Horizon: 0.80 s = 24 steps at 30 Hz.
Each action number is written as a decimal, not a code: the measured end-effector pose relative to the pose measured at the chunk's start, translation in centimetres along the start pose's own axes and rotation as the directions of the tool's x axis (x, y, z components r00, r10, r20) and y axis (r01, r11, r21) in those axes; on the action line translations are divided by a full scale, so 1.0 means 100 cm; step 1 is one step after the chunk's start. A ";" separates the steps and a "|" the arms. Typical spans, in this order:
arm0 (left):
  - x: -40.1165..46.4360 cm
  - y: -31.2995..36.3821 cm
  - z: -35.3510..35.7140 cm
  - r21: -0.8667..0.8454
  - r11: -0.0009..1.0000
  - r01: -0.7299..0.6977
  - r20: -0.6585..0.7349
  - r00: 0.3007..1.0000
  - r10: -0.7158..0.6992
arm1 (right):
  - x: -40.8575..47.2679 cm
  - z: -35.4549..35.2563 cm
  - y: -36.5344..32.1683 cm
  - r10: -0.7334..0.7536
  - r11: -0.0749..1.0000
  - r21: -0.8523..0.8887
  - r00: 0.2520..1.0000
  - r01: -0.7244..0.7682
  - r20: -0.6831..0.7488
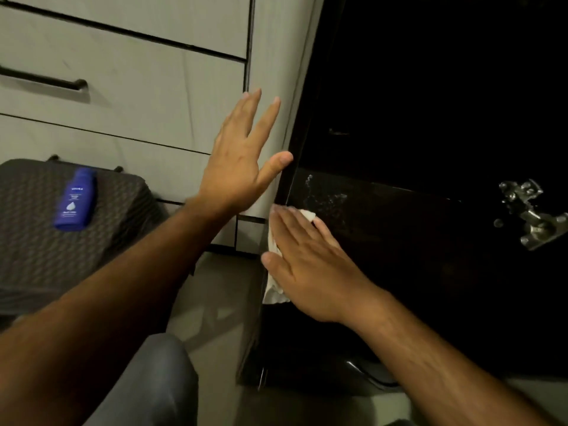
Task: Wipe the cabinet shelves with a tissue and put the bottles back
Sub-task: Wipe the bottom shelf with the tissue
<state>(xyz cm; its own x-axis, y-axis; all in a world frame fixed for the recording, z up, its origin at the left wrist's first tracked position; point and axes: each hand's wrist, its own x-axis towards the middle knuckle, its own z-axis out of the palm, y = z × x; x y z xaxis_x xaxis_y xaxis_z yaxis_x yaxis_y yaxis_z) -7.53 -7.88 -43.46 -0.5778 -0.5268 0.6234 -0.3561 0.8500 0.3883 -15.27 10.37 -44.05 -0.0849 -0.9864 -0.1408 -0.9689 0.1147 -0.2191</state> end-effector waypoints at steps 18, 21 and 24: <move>-0.030 0.058 -0.012 -0.149 0.888 0.435 0.161 0.897 -0.412 | -0.028 -0.008 0.021 0.234 0.959 -0.157 0.971 -0.237 -0.039; -0.044 0.065 -0.017 -0.121 0.885 0.449 0.196 0.885 -0.422 | -0.051 -0.019 0.060 0.297 0.928 -0.231 0.955 -0.294 -0.021; -0.057 0.071 -0.018 -0.094 0.898 0.429 0.278 0.878 -0.390 | -0.005 -0.023 0.073 0.403 0.908 -0.120 0.915 -0.401 -0.008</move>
<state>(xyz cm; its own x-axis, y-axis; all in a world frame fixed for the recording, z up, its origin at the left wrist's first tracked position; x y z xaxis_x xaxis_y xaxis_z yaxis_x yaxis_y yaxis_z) -5.36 1.15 -43.04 -0.5726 -0.7934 0.2065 -0.4991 0.5372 0.6799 -22.87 11.44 -43.38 -0.4699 -0.8576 -0.2092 -0.8738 0.4854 -0.0272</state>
